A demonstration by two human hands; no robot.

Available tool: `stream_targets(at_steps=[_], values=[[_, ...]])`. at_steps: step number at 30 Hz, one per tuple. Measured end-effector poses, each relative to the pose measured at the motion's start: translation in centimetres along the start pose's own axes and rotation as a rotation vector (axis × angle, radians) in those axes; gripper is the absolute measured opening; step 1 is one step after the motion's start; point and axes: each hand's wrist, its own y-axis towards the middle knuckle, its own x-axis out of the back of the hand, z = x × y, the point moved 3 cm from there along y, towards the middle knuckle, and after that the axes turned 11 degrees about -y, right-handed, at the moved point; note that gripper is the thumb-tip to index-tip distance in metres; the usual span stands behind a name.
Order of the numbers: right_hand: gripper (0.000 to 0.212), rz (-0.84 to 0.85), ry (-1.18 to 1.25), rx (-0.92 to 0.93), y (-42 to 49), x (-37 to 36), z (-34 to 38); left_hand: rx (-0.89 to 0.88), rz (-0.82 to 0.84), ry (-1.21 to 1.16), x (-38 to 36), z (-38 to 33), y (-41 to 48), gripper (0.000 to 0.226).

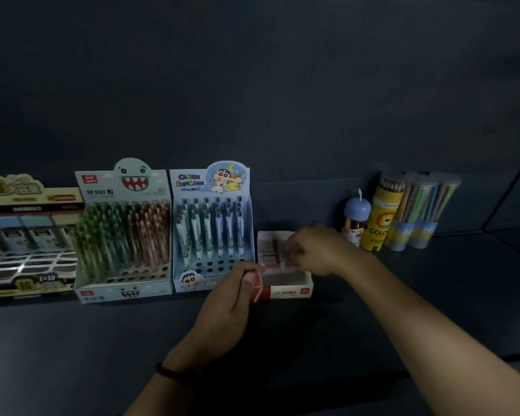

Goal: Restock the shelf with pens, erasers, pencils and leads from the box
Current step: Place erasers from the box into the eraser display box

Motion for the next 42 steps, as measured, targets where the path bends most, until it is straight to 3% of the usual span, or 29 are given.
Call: stream_targets(at_steps=[2, 4, 7, 12, 20, 25, 29, 35, 38, 42], values=[[0.013, -0.217, 0.215, 0.013, -2.0, 1.4, 1.2, -0.006, -0.024, -0.135, 0.2, -0.3, -0.4, 0.031], [0.019, -0.327, 0.467, 0.064, -4.6, 1.9, 3.4, -0.023, -0.067, -0.158, 0.2, -0.4, -0.4, 0.027], [0.034, -0.305, 0.642, 0.126, -7.0, 0.8, 6.4, -0.032, -0.129, -0.218, 0.2, 0.0, -0.3, 0.019], [0.019, -0.318, 0.854, 0.075, -6.9, -0.9, 7.5, -0.065, -0.118, -0.253, 0.2, -0.4, -0.4, 0.025], [0.022, -0.346, 1.191, -0.106, -7.0, -1.5, 6.8, 0.066, -0.104, -0.367, 0.1, -0.8, -0.6, 0.033], [0.013, -0.325, 1.149, 0.005, -6.9, -2.1, 6.1, 0.002, -0.064, -0.293, 0.3, -0.2, -0.3, 0.014], [0.018, -0.348, 0.909, 0.049, -6.9, -1.7, 5.4, -0.058, -0.022, -0.248, 0.0, -0.8, -0.4, 0.009], [0.015, -0.425, 0.605, -0.071, -6.4, 0.1, 2.2, -0.12, -0.065, 0.045, 0.1, -0.4, 0.1, 0.015], [0.007, -0.333, 0.399, -0.091, -4.7, 0.7, 1.1, -0.124, -0.017, 0.216, -0.6, -0.4, 0.4, 0.012], [0.007, -0.202, 0.23, -0.003, -2.4, 0.4, 2.3, -0.136, 0.013, 0.235, -1.2, -0.3, 0.5, 0.011]])
